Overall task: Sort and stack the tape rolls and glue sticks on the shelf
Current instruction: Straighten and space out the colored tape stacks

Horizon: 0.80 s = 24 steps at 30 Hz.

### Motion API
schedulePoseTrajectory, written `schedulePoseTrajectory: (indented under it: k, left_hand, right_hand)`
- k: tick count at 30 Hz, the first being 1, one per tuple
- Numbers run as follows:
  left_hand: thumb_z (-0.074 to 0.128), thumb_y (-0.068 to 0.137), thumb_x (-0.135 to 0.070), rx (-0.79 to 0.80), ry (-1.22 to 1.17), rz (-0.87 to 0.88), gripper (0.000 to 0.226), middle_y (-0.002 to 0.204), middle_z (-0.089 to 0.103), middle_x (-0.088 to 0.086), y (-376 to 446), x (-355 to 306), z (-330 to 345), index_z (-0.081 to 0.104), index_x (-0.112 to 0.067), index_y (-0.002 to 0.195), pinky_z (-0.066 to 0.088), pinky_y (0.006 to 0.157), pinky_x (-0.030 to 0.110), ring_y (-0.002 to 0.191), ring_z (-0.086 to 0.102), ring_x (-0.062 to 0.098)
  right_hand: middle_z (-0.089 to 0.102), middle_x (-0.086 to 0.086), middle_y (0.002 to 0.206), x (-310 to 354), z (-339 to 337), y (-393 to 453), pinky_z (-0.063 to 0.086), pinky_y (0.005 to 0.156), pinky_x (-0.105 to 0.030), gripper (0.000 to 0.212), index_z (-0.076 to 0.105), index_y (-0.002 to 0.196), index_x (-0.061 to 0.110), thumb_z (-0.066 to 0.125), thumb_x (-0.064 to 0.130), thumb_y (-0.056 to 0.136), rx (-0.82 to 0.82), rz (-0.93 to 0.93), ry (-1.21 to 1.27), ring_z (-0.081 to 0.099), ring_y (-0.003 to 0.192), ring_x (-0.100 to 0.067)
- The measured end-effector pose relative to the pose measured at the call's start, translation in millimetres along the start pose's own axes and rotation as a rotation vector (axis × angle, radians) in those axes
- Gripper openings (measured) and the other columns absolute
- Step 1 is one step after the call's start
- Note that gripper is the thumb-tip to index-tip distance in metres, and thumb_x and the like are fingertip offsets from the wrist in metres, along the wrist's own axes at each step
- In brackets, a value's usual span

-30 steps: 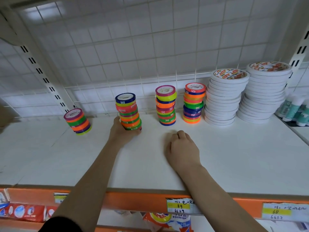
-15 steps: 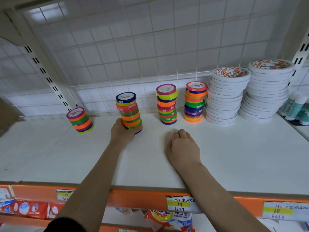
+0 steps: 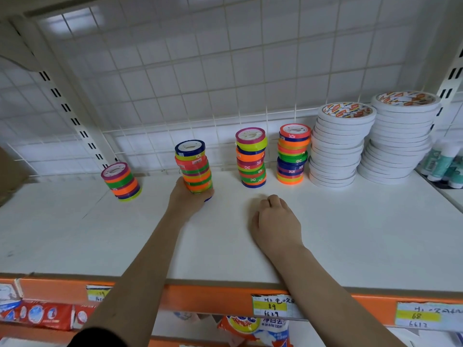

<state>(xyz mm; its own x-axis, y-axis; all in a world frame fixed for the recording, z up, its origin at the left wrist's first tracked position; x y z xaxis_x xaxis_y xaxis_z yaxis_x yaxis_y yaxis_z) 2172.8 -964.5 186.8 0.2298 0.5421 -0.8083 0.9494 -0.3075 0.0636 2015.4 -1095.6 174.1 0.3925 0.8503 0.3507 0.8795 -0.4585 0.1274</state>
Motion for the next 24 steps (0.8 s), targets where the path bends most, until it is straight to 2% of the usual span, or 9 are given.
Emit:
schedulePoseTrajectory:
  k: [2,7,14,19,21,24]
  left_hand:
    - [0.078,0.071,-0.031,-0.029,-0.011,-0.019,0.027,0.078,0.063,-0.003,0.5,0.2,1.4,0.060,-0.018,0.087,0.044,0.062,0.022,0.072,0.060,0.015]
    - [0.075,0.074,-0.036,-0.101,0.040,-0.042,0.024,0.076,0.062,-0.001,-0.8,3.8,4.0,0.058,-0.020,0.078,0.044,0.069,0.027,0.073,0.059,0.020]
    - [0.076,0.072,-0.040,-0.095,-0.075,-0.015,0.037,0.084,0.064,-0.003,-1.6,3.2,1.0,0.061,-0.018,0.097,0.043,0.066,0.024,0.076,0.060,0.014]
    - [0.075,0.075,-0.036,-0.108,-0.147,-0.010,0.033,0.091,0.060,-0.006,-3.6,5.0,0.2,0.053,-0.026,0.097,0.044,0.078,0.029,0.086,0.058,0.017]
    - [0.078,0.067,-0.045,-0.112,-0.152,-0.039,0.045,0.091,0.061,-0.007,-2.1,6.3,1.1,0.054,-0.025,0.099,0.047,0.081,0.032,0.088,0.059,0.018]
    - [0.071,0.043,-0.065,-0.130,-0.150,-0.097,0.084,0.101,0.064,-0.004,-1.0,8.9,0.4,0.056,-0.021,0.113,0.052,0.085,0.037,0.092,0.062,0.018]
  right_hand:
    - [0.042,-0.006,0.132,-0.2,0.1,0.2,0.035,0.100,-0.027,0.038,0.046,0.129,0.007,0.032,0.024,0.098,-0.003,0.001,-0.003,0.038,0.126,-0.021]
    - [0.043,-0.006,0.131,-0.5,-0.5,0.5,0.036,0.099,-0.027,0.037,0.046,0.128,0.007,0.032,0.024,0.098,-0.011,0.003,0.003,0.038,0.125,-0.020]
    - [0.044,-0.006,0.130,-0.1,-1.5,-0.5,0.036,0.098,-0.027,0.037,0.047,0.126,0.007,0.032,0.025,0.098,-0.015,0.002,-0.001,0.039,0.124,-0.020]
    - [0.044,-0.005,0.130,-0.2,-0.7,0.0,0.037,0.098,-0.027,0.038,0.047,0.127,0.008,0.031,0.027,0.099,-0.021,0.004,-0.003,0.039,0.124,-0.019]
    - [0.044,-0.005,0.130,-0.3,-0.8,0.0,0.037,0.097,-0.027,0.038,0.047,0.127,0.008,0.031,0.027,0.099,-0.022,0.007,-0.005,0.039,0.124,-0.019]
    - [0.044,-0.005,0.129,-0.1,-1.1,-0.4,0.037,0.096,-0.026,0.037,0.048,0.126,0.008,0.031,0.027,0.099,-0.021,0.005,-0.007,0.040,0.123,-0.019]
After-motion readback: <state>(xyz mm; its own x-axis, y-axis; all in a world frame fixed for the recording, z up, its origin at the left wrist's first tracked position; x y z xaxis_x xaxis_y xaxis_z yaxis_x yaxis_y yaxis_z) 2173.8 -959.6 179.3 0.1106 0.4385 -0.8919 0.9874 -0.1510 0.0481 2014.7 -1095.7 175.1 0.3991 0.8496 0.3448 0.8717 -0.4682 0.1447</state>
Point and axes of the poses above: each hand's wrist, its own y-axis towards the middle knuckle, its own z-axis out of the palm, x = y × z, the point moved 5 cm from there along y, towards the middle knuckle
